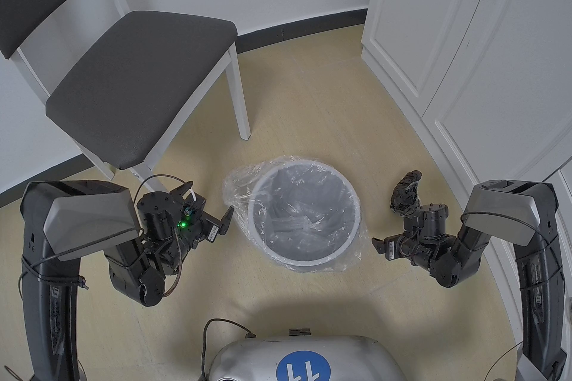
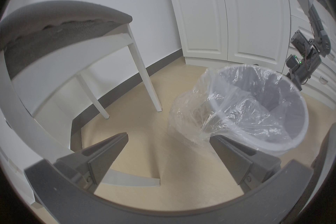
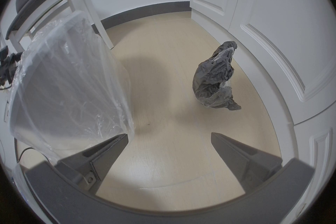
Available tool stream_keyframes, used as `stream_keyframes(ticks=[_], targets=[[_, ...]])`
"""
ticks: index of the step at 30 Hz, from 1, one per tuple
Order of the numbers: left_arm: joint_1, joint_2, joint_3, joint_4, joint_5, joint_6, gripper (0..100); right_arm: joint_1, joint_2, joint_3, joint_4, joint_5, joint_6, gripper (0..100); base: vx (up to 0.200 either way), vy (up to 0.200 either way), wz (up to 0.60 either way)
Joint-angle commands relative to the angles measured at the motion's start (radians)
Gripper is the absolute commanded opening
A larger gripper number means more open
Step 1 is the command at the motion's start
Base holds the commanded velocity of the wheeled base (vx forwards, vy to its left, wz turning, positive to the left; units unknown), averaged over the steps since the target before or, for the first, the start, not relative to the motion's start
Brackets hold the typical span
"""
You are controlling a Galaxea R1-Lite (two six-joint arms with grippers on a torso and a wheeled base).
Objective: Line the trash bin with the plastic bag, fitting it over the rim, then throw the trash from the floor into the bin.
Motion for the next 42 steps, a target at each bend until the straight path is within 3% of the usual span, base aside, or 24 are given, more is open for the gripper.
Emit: stream_keyframes(ticks=[1,5,9,14,19,22,24,26,30,35,42], targets=[[-0.004,-0.055,0.037,0.001,-0.002,0.001,100,0.005,-0.012,0.022,-0.002,-0.001,-0.004,100,0.000,0.000,0.00],[-0.004,-0.017,0.034,0.001,-0.010,-0.002,100,0.005,-0.014,0.025,-0.002,-0.001,-0.005,100,0.000,0.000,0.00],[0.005,0.045,0.068,0.002,-0.078,0.019,100,0.003,-0.014,0.031,-0.002,0.001,-0.021,100,0.000,0.000,0.00],[0.053,0.029,0.150,0.007,-0.228,0.111,100,0.000,-0.023,0.039,-0.004,0.001,-0.032,100,0.000,0.000,0.00],[0.054,-0.052,0.190,0.010,-0.225,0.122,100,-0.001,-0.027,0.037,-0.004,0.002,-0.032,100,0.000,0.000,0.00],[0.050,-0.084,0.160,0.002,-0.182,0.118,100,-0.001,-0.026,0.036,-0.004,0.002,-0.030,100,0.000,0.000,0.00],[0.044,-0.060,0.091,0.002,-0.085,0.110,100,0.000,-0.023,0.036,-0.007,0.002,-0.030,100,0.000,0.000,0.00],[0.039,-0.005,0.043,0.002,-0.045,0.105,100,0.002,-0.017,0.036,-0.004,0.001,-0.030,100,0.000,0.000,0.00],[0.030,0.101,-0.038,0.001,-0.036,0.095,100,0.008,-0.006,0.036,-0.004,0.001,-0.030,100,0.000,0.000,0.00],[-0.016,0.212,-0.118,0.002,-0.045,-0.001,100,-0.003,-0.020,0.034,-0.007,0.001,-0.030,100,0.000,0.000,0.00],[-0.045,0.348,-0.396,0.128,-0.035,-0.019,100,-0.098,-0.161,0.036,0.002,0.018,-0.028,100,0.000,0.000,0.00]])
